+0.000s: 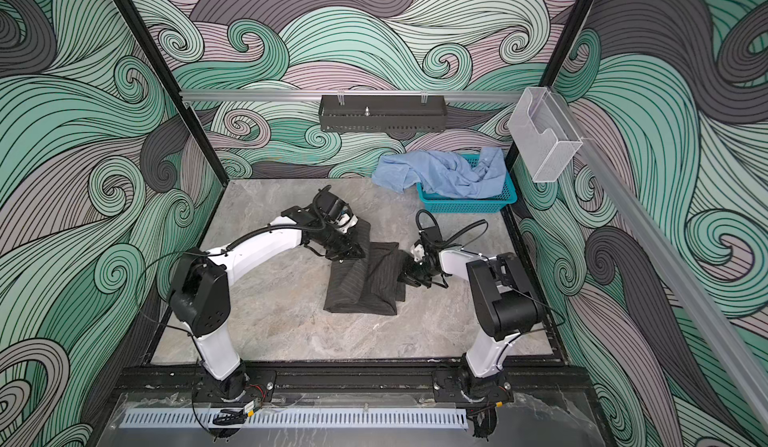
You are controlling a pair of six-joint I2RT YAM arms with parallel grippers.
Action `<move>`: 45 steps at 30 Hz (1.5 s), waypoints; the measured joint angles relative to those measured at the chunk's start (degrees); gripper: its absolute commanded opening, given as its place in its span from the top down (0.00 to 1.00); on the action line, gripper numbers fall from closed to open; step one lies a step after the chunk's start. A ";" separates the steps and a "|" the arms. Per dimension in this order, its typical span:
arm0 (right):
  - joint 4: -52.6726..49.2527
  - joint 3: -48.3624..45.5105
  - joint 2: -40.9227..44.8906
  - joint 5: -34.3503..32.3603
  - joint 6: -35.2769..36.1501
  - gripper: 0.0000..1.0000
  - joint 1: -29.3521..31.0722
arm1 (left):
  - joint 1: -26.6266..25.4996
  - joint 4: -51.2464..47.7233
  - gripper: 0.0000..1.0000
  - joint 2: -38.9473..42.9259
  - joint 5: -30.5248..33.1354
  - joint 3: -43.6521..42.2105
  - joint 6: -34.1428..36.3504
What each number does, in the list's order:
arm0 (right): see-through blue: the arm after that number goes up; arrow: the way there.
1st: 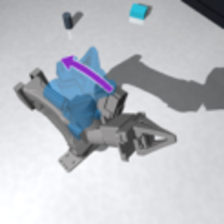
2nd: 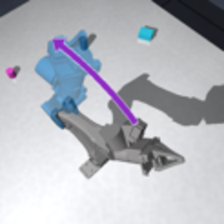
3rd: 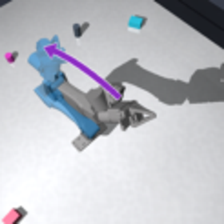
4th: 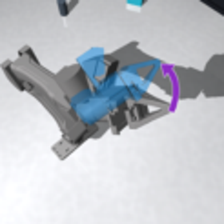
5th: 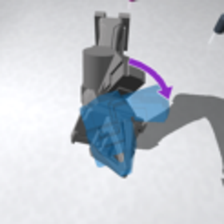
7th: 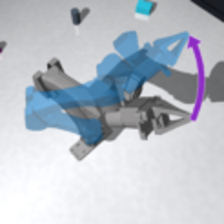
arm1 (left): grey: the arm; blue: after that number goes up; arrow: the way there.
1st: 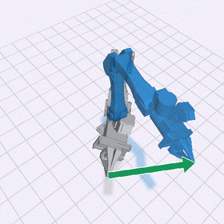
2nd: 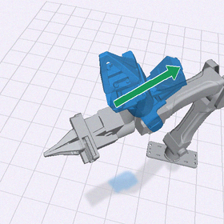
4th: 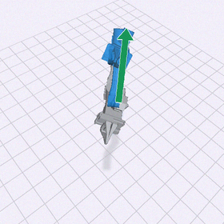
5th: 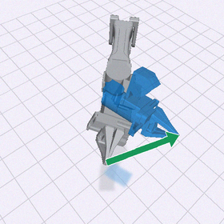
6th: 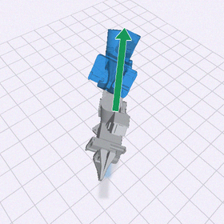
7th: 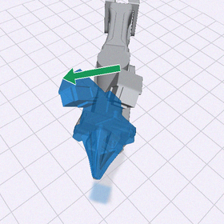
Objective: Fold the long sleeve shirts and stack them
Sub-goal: 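Fold the shirt's edge with the left gripper over toward the right gripper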
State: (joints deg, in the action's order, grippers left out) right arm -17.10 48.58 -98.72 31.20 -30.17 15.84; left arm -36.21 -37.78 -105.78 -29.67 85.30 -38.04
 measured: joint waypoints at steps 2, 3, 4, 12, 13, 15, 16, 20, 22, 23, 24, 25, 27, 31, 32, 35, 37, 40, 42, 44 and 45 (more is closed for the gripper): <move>-0.04 0.00 -0.04 0.15 0.07 0.86 0.00 | -1.66 0.11 1.00 -3.65 0.09 2.05 -0.20; -0.07 0.00 -0.11 0.28 0.11 0.86 -0.02 | -2.38 0.09 1.00 -5.38 0.09 3.08 -0.24; -0.09 0.00 -0.11 0.42 0.17 0.86 -0.02 | -3.06 0.13 1.00 -7.32 0.09 4.20 -0.28; 0.13 -0.68 0.83 2.25 0.02 0.71 -0.37 | -5.25 1.88 1.00 -17.31 -0.22 7.58 -1.16; 0.00 -0.98 1.46 2.34 0.00 0.69 -0.46 | -5.25 2.05 1.00 -17.84 -0.37 7.61 -1.25; -0.39 -1.66 2.97 2.67 -0.02 0.66 -0.96 | -5.25 2.23 1.00 -18.29 -0.66 7.74 -1.38; -0.48 -2.03 3.76 2.84 0.00 0.65 -1.42 | -5.25 2.21 1.00 -18.40 -0.81 7.93 -1.46; -1.27 -3.23 6.51 2.93 0.22 0.70 -4.24 | -5.25 2.32 1.00 -18.40 -0.83 8.87 -1.51; -1.40 -3.23 6.34 2.95 0.48 0.74 -5.14 | -5.25 2.29 1.00 -18.40 -0.83 9.25 -1.55; -1.46 -3.23 5.79 2.99 0.76 0.77 -5.44 | -5.25 2.23 1.00 -18.40 -0.81 9.46 -1.57; -1.49 -3.23 5.16 3.10 0.90 0.78 -5.51 | -5.25 2.25 1.00 -18.40 -0.81 9.62 -1.60; -1.53 -3.23 4.26 3.30 1.05 0.80 -5.51 | -5.29 2.16 1.00 -18.40 -0.81 9.88 -1.62; -1.57 -3.23 2.27 3.80 1.25 0.82 -5.51 | -5.42 2.05 1.00 -18.43 -0.81 10.49 -1.64; -1.44 -2.95 1.05 5.68 1.81 0.85 -5.46 | -5.75 1.99 1.00 -18.69 -0.90 12.28 -1.86; -1.42 -2.95 0.92 5.86 2.01 0.86 -5.46 | -5.79 2.05 1.00 -18.86 -0.98 12.55 -2.03; -1.36 -2.95 0.57 6.45 2.60 0.86 -5.46 | -6.08 1.90 1.00 -19.39 -1.03 13.22 -2.32; -1.36 -2.95 0.55 6.60 2.89 0.86 -5.46 | -6.21 1.68 1.00 -19.63 -1.03 13.55 -2.32; -1.36 -2.91 0.55 6.62 3.19 0.86 -5.46 | -6.49 1.05 1.00 -20.31 -1.07 15.02 -2.25; -1.40 -2.84 0.48 6.62 3.23 0.86 -5.46 | -6.67 0.70 1.00 -21.16 -1.44 16.33 -2.16; -1.51 -2.73 0.39 6.71 3.37 0.86 -5.46 | -6.82 0.24 1.00 -22.64 -2.12 17.94 -1.99; -1.53 -2.69 0.33 6.73 3.41 0.86 -5.46 | -6.86 0.22 1.00 -23.30 -2.34 18.47 -1.95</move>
State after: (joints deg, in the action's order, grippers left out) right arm -18.63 45.89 -98.39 37.93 -26.76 10.37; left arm -43.07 -37.56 -129.08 -32.01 103.77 -39.99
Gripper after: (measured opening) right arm 0.140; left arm 0.055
